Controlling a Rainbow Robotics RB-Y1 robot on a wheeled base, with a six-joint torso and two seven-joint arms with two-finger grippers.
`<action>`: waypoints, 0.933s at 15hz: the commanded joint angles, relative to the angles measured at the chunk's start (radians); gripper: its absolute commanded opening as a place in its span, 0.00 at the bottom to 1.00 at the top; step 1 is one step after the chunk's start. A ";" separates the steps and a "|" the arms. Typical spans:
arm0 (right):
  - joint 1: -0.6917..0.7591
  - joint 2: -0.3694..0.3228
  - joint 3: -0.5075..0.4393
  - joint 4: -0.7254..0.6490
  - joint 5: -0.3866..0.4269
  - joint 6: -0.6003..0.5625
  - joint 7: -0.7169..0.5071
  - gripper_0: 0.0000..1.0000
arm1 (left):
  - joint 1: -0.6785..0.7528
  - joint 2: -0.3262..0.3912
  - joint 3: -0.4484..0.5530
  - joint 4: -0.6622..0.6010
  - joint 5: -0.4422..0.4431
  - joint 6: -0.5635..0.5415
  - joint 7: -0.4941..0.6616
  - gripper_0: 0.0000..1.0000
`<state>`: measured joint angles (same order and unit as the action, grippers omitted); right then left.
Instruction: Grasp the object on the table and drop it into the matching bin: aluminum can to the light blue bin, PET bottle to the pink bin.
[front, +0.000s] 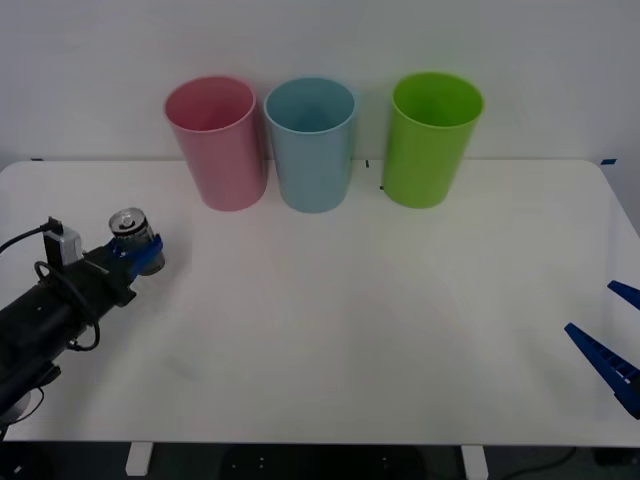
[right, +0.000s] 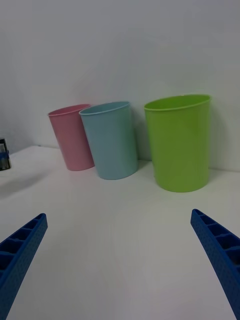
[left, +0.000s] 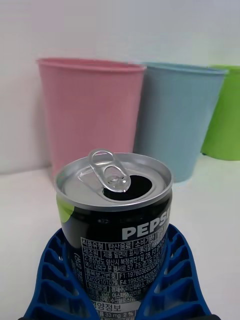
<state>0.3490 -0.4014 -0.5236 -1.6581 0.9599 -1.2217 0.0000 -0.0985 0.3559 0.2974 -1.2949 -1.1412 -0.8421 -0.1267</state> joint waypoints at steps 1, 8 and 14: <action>0.000 0.000 0.000 0.000 0.000 0.000 0.000 1.00 | 0.043 0.000 -0.014 -0.096 0.041 0.001 0.022 0.00; 0.000 0.000 0.000 0.000 0.000 0.000 0.000 1.00 | 0.029 0.000 -0.069 -0.313 0.054 0.015 0.237 0.00; 0.000 0.000 0.000 0.000 0.000 0.000 0.000 1.00 | -0.010 0.000 -0.067 -0.403 0.051 0.064 0.306 0.00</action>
<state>0.3491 -0.4014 -0.5236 -1.6581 0.9599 -1.2217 0.0000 -0.1010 0.3557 0.2320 -1.6922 -1.0900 -0.7908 0.1750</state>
